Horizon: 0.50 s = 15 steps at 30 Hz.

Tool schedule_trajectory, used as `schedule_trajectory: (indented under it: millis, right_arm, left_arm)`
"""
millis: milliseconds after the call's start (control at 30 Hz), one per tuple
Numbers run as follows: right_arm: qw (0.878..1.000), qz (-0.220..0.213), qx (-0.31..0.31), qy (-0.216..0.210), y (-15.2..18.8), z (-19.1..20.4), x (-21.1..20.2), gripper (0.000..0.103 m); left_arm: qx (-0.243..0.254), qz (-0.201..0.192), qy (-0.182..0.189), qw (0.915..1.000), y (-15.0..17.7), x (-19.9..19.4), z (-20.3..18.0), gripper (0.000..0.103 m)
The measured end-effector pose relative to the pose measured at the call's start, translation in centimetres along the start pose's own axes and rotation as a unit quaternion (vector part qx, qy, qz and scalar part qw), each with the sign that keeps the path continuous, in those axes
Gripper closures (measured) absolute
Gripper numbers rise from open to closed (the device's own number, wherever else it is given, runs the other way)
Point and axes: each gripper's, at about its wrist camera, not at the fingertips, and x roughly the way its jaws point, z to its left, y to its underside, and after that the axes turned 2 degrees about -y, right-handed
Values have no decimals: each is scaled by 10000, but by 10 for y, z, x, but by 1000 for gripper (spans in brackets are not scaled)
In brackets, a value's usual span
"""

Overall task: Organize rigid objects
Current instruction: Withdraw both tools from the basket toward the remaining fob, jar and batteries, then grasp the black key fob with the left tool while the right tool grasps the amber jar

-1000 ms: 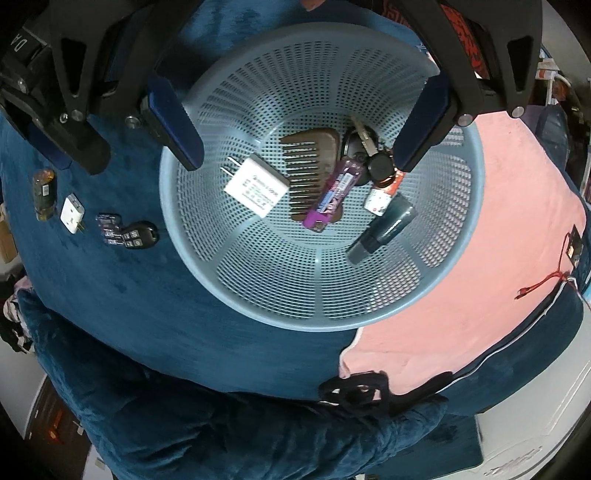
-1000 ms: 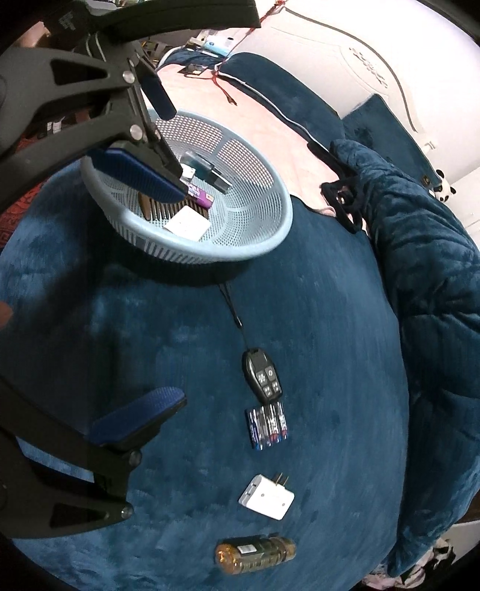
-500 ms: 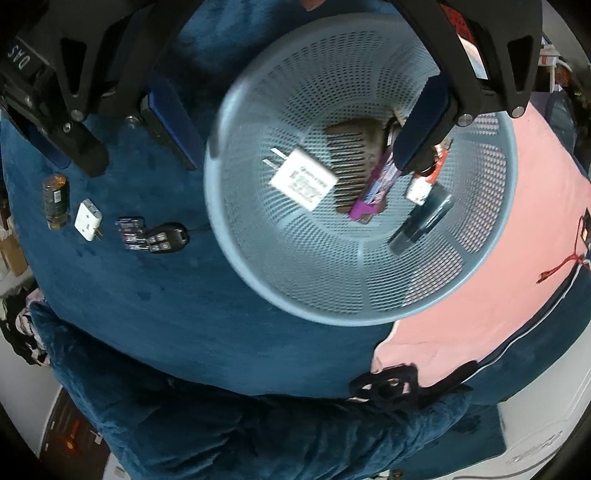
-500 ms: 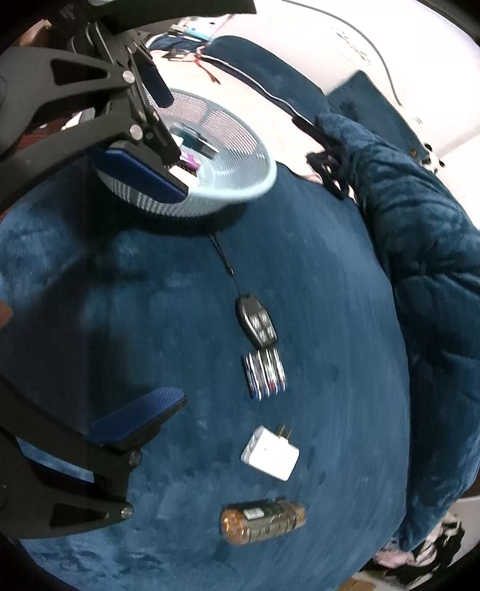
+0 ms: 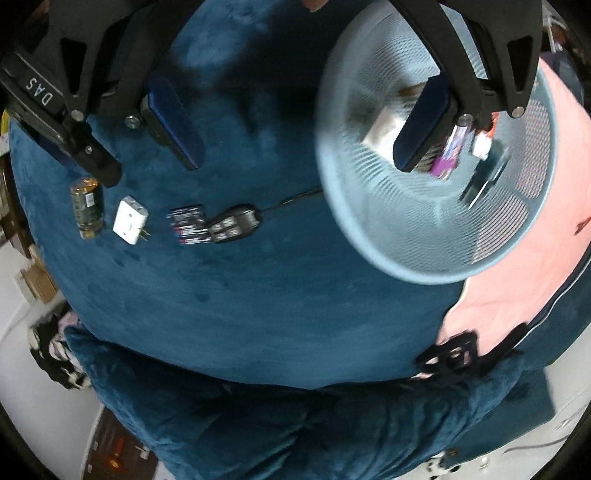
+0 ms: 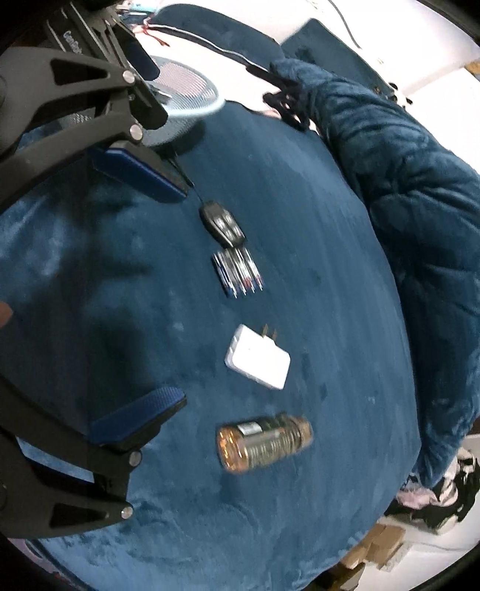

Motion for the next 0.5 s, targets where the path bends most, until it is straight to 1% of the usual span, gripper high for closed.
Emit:
schedule_trajectory:
  millis: [200,333,433,500]
  right_arm:
    - [9987,-32,329,380,-10,-20,6,2]
    - [9966,-25,397,727,-19,-31,15,2]
    - [9941,-102,332,1023,-27,-40,19,2]
    - [9923,-141,393,1169,-32,-51,22,2]
  left_arm:
    - [485,-83,68,9988,-15,18,-33,1]
    - [748,46,115,9971,-26,40,-49,2]
    - [957,246,165,9950,-31,60,-63,7]
    - [1108,361,147,9931,-32,73,-72,16]
